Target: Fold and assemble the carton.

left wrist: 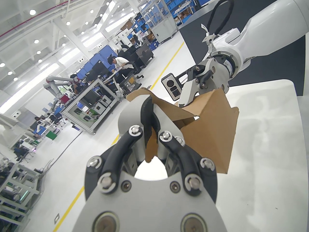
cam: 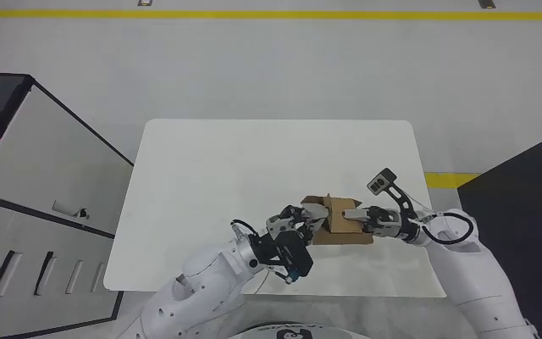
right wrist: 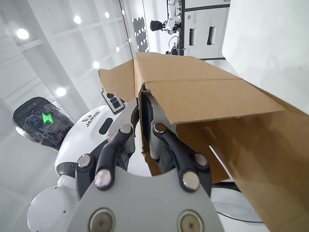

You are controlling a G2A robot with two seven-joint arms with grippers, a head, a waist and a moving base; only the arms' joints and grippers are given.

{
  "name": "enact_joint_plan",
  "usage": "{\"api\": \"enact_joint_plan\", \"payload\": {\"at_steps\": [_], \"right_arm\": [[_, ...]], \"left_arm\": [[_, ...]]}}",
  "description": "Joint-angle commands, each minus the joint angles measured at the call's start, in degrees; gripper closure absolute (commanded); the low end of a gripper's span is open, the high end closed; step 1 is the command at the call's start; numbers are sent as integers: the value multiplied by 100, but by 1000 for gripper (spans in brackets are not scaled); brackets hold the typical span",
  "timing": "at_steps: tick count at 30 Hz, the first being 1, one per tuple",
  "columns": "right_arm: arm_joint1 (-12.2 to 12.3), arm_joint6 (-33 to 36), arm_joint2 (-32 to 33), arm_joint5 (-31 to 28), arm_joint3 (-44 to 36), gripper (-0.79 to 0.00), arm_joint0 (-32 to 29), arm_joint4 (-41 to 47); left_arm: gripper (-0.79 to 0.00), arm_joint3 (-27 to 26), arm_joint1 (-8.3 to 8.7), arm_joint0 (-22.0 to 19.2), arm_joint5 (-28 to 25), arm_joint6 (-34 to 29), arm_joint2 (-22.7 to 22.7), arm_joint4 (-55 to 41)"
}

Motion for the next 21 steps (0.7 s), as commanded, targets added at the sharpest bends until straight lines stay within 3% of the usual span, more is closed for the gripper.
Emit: {"api": "enact_joint_plan", "payload": {"at_steps": [1, 9, 21], "right_arm": [[0, -2, -20, 3, 29, 0, 33, -34], [-3, 61, -43, -45, 182, 0, 138, 65], [-36, 33, 59, -138, 560, 0, 234, 690]], "left_arm": [[0, 6, -14, -80, -26, -20, 59, 45], [0, 90, -57, -229, 61, -184, 160, 121], [0, -237, 44, 233, 257, -324, -500, 4]]}}
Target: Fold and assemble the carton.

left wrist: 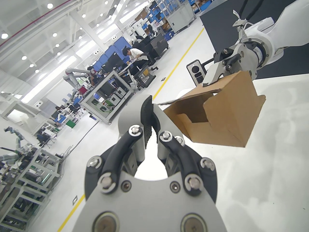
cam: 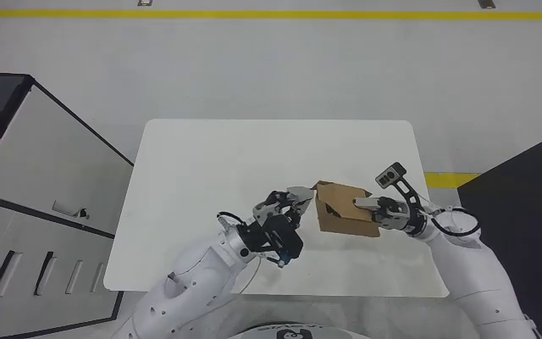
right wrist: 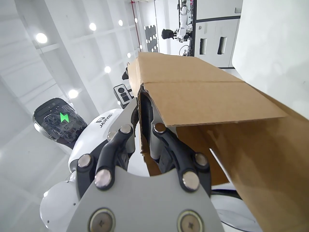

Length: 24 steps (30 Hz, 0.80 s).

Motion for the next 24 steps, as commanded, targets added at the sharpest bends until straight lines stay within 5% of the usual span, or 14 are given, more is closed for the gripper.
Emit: {"api": "enact_joint_plan", "payload": {"at_steps": [1, 7, 24], "right_arm": [[-6, -60, 9, -8, 40, 0, 20, 41], [-30, -279, 29, 9, 139, 0, 52, 218], [-72, -86, -114, -40, 180, 0, 185, 131]], "left_arm": [[0, -52, 16, 92, -41, 15, -35, 21], [0, -91, 30, 233, -172, 99, 54, 46], [0, 350, -79, -196, -303, 26, 602, 109]]}}
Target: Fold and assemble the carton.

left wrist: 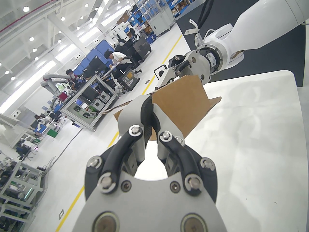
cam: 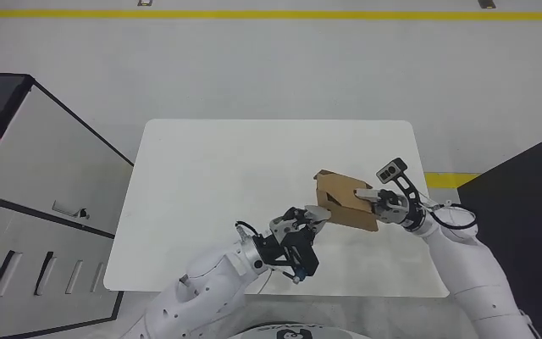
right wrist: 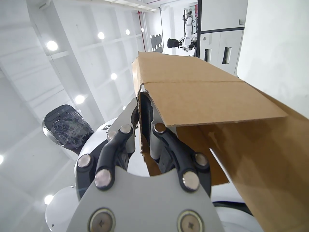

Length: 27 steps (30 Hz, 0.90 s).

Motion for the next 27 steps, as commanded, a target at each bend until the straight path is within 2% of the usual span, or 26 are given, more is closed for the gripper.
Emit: {"api": "enact_joint_plan", "payload": {"at_steps": [1, 27], "right_arm": [[-5, 43, -14, -23, 9, 0, 14, 5], [-42, 376, -151, -35, 94, 0, 182, -56]], "left_arm": [[0, 45, -7, -11, -3, -16, 21, -33], [0, 232, -33, -136, -88, 59, 100, -157]]}}
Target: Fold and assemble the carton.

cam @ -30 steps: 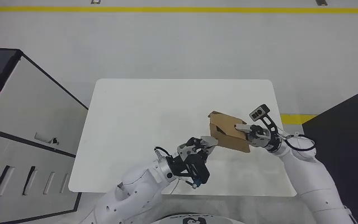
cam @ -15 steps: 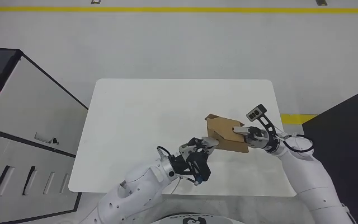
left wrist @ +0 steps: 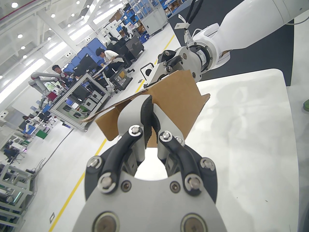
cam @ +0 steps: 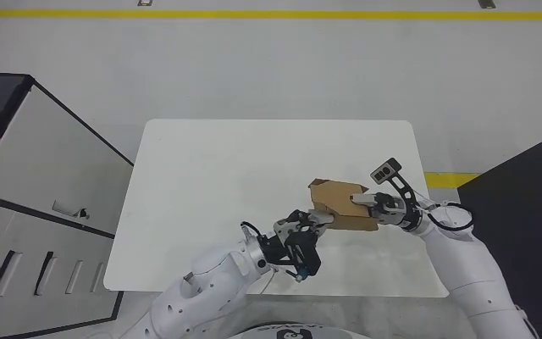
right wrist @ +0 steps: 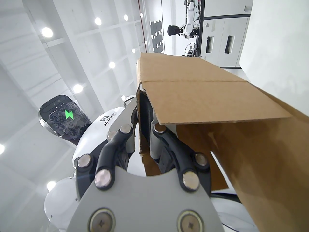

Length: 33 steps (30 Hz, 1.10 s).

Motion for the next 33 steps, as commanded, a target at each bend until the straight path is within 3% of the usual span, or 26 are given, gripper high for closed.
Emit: {"api": "enact_joint_plan", "payload": {"at_steps": [1, 23, 33], "right_arm": [[0, 11, 1, 5, 15, 0, 8, -11], [-17, 99, -9, 20, 87, 0, 3, 54], [-18, 102, 45, -9, 125, 0, -34, 101]], "left_arm": [[0, 11, -1, -14, 48, -27, -32, -7], [0, 107, -48, -99, 77, -35, 130, -50], [0, 73, -34, -52, 262, -143, -84, -78]]}}
